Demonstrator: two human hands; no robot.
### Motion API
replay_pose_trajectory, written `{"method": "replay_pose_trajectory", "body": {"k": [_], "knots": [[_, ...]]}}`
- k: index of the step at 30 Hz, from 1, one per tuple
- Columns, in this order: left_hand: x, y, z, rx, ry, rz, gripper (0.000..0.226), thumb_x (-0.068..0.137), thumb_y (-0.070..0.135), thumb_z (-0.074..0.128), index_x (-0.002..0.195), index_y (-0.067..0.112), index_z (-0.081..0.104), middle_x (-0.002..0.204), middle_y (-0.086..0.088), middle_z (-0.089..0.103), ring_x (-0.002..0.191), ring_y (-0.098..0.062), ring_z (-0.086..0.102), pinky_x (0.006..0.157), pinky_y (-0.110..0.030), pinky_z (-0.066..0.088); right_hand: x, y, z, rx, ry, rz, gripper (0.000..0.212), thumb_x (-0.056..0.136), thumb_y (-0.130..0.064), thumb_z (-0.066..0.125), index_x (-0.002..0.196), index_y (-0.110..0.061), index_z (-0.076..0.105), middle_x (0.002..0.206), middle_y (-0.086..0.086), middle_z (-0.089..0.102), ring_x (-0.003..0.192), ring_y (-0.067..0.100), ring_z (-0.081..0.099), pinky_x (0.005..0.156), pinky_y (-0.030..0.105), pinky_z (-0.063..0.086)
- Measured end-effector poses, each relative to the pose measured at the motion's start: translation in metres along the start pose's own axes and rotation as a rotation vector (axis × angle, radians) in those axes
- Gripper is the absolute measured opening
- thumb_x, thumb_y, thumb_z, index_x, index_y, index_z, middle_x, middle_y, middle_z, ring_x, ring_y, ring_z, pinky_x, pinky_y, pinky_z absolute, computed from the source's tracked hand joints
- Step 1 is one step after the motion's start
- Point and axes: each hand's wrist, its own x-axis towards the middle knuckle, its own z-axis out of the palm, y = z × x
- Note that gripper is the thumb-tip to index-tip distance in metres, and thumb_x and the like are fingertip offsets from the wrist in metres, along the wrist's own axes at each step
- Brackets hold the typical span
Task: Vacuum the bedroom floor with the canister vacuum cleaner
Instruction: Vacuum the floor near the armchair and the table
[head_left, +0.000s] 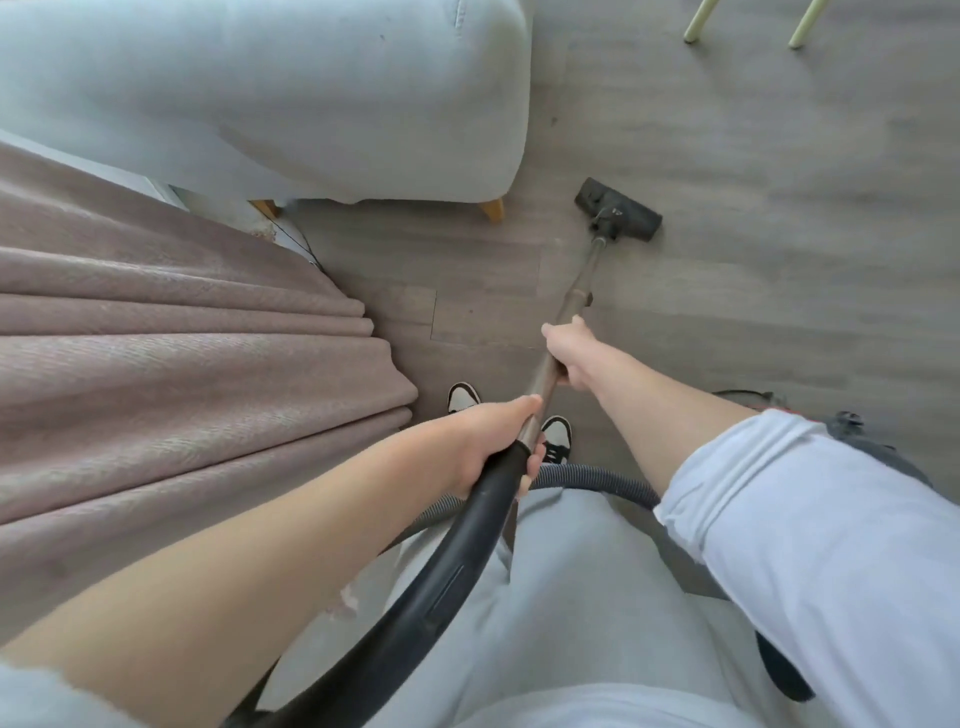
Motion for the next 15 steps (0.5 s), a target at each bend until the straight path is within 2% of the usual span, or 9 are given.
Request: {"method": "replay_pose_trajectory", "body": {"k": [4, 9, 12, 15], "knots": [[0.018, 0.006, 0.005, 0.009, -0.015, 0.044, 0.043, 0.101, 0.056, 0.05, 0.087, 0.015, 0.055, 0.057, 0.001, 0.056, 0.04, -0.011, 0.05, 0.041, -0.016, 0.043, 0.007, 0.004, -0.008, 0.045, 0.018, -0.011, 0.069, 0.099, -0.028, 0.041, 0.155, -0.037, 0.001, 0.108, 0.002, 0.056, 0.071, 0.017, 0.059, 0.048, 0.027, 0.048], [-0.005, -0.026, -0.031, 0.039, -0.005, -0.067, 0.045, 0.1, 0.06, 0.05, 0.088, 0.016, 0.056, 0.06, 0.001, 0.056, 0.04, -0.011, 0.051, 0.04, -0.016, 0.042, -0.017, 0.03, 0.029, -0.005, -0.039, 0.047, 0.059, 0.097, -0.021, 0.039, 0.149, -0.03, 0.011, 0.089, 0.004, 0.052, 0.07, 0.019, 0.057, 0.044, 0.027, 0.05], [-0.04, -0.033, -0.045, -0.001, -0.048, -0.131, 0.046, 0.1, 0.058, 0.051, 0.083, 0.016, 0.058, 0.061, -0.001, 0.055, 0.041, -0.012, 0.051, 0.037, -0.017, 0.042, -0.038, 0.045, 0.04, 0.098, -0.088, 0.077, 0.052, 0.095, -0.018, 0.041, 0.141, -0.024, 0.019, 0.09, 0.007, 0.054, 0.071, 0.021, 0.059, 0.043, 0.03, 0.053], [-0.061, -0.027, -0.03, 0.068, -0.051, -0.159, 0.046, 0.1, 0.057, 0.052, 0.086, 0.013, 0.055, 0.061, -0.002, 0.055, 0.04, -0.013, 0.052, 0.037, -0.019, 0.043, -0.052, 0.052, 0.023, 0.161, -0.102, 0.103, 0.053, 0.094, -0.016, 0.04, 0.143, -0.02, 0.02, 0.097, 0.011, 0.056, 0.072, 0.023, 0.06, 0.042, 0.03, 0.052]]}}
